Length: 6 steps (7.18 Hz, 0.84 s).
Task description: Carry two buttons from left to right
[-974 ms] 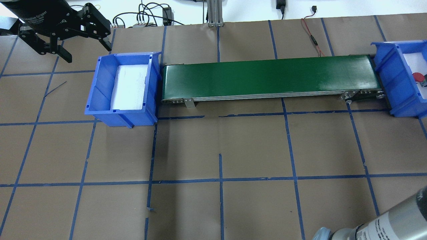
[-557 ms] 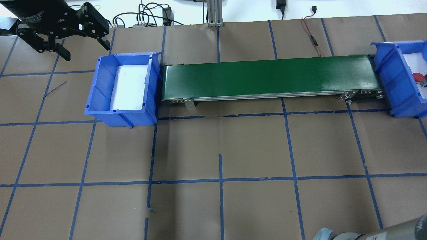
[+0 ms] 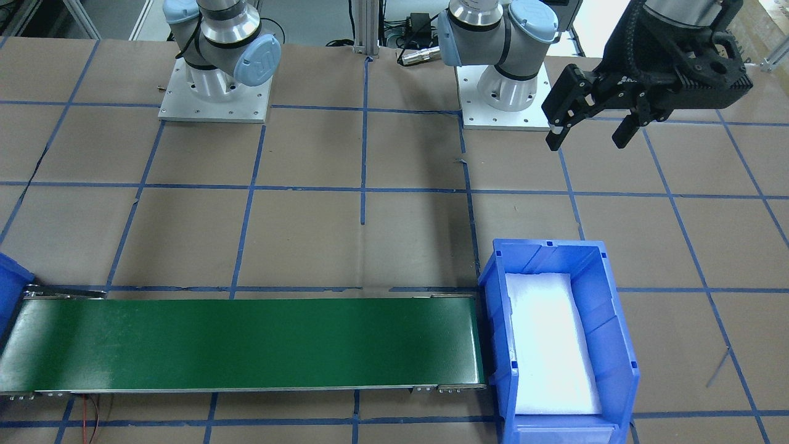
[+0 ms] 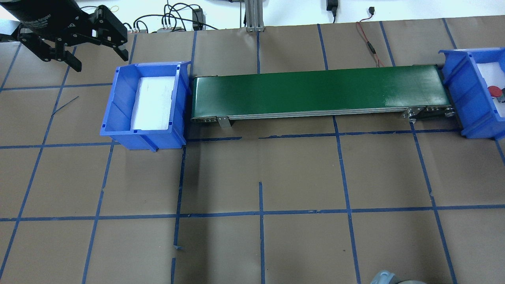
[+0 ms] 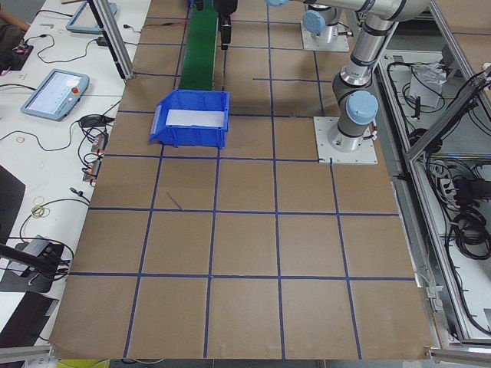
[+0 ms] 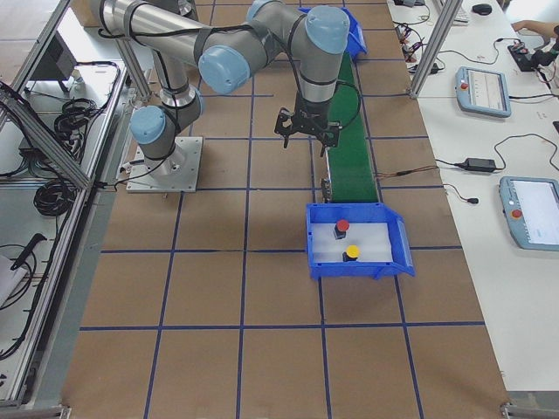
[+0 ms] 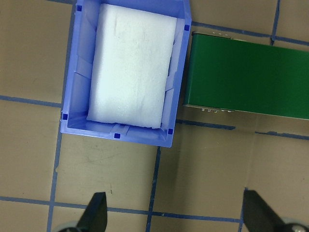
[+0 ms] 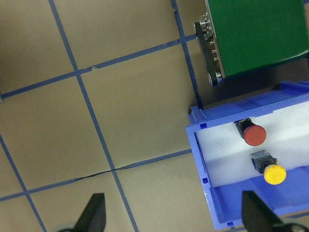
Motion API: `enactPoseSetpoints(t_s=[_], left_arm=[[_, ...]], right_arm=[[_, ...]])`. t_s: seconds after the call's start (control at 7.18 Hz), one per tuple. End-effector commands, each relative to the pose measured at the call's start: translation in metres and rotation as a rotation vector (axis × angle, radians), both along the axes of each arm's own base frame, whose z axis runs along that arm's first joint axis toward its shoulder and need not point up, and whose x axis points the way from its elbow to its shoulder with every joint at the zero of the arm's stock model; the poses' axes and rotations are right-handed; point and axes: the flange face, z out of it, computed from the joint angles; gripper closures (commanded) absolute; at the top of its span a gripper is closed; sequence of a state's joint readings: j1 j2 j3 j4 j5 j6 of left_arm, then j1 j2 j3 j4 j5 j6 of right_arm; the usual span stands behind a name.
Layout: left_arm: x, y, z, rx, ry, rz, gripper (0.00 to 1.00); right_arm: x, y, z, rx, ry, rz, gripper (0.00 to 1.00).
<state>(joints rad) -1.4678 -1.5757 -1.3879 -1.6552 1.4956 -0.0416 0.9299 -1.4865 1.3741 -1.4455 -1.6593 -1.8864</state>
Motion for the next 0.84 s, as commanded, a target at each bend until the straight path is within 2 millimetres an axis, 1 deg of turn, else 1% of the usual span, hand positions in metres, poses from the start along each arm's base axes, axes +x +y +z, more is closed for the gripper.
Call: enactPoseSetpoints(t_s=[0.0,0.28,0.56,0.7], left_arm=[[0.0,-0.001,0.011,-0.029,0.006,0.005,0.0],[-0.001,-0.002,0.002,-0.028,-0.002,0.007,0.0],[-0.002,-0.005,0.0,-0.054,0.001,-0.004,0.0],[-0.001,-0.005,0.0,-0.055,-0.007,-0.005,0.0]], right_arm=[[0.04,0.004,0.005,0.013,-0.014,-0.189,0.0],[0.098,-0.011,0.008,-0.01,-0.016,-0.29,0.0],[0.189,-0.026,0.006,-0.03,-0.019,-0.47,0.0],[0.229,-0.031,0.0,-0.026,-0.013,-0.527,0.0]])
